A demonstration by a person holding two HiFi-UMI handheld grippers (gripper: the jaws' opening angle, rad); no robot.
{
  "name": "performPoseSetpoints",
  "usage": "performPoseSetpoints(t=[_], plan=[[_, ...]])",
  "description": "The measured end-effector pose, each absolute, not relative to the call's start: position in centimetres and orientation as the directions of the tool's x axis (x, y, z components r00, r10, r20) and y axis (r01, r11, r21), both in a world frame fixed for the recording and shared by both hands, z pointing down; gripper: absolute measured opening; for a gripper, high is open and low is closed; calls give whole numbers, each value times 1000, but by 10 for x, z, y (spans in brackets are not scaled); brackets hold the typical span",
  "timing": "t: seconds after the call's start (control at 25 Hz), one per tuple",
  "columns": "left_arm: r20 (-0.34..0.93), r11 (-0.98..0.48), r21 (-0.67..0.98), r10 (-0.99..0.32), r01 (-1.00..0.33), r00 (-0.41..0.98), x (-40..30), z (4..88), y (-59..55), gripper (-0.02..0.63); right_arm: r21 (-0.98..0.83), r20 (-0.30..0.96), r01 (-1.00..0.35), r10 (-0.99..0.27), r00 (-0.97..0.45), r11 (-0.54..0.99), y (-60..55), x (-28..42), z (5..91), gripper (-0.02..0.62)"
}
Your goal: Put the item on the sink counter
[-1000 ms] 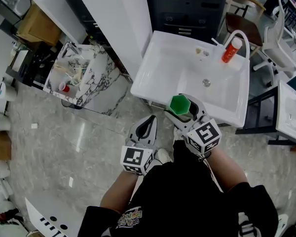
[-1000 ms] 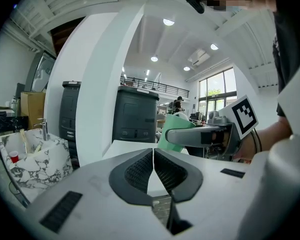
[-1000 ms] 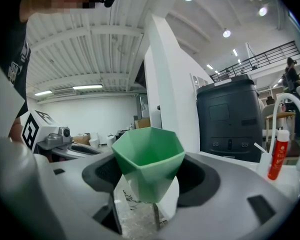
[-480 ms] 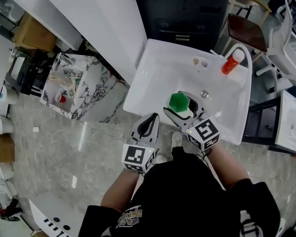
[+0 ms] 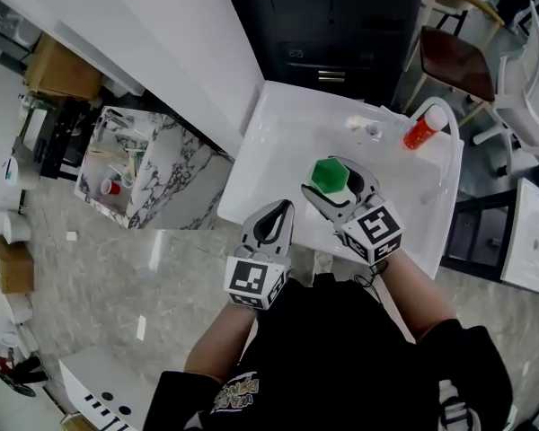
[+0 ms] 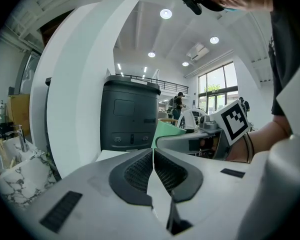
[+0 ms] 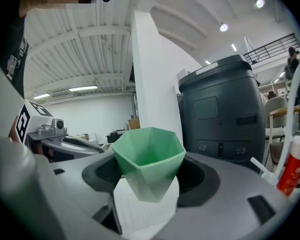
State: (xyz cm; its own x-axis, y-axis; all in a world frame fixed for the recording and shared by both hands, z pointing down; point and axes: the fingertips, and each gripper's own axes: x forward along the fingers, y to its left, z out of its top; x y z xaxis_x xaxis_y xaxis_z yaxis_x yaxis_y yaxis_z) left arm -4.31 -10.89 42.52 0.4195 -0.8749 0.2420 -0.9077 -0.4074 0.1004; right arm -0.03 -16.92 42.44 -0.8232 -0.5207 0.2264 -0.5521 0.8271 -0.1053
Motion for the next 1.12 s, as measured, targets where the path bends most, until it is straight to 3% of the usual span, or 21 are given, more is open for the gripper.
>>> performPoseSetpoints(t=[1.12], plan=[[271,-559,149,-770,-815,578,-68,453,-182,20,-62,325,-697,-646,-691,714,-288,-19,481,364]])
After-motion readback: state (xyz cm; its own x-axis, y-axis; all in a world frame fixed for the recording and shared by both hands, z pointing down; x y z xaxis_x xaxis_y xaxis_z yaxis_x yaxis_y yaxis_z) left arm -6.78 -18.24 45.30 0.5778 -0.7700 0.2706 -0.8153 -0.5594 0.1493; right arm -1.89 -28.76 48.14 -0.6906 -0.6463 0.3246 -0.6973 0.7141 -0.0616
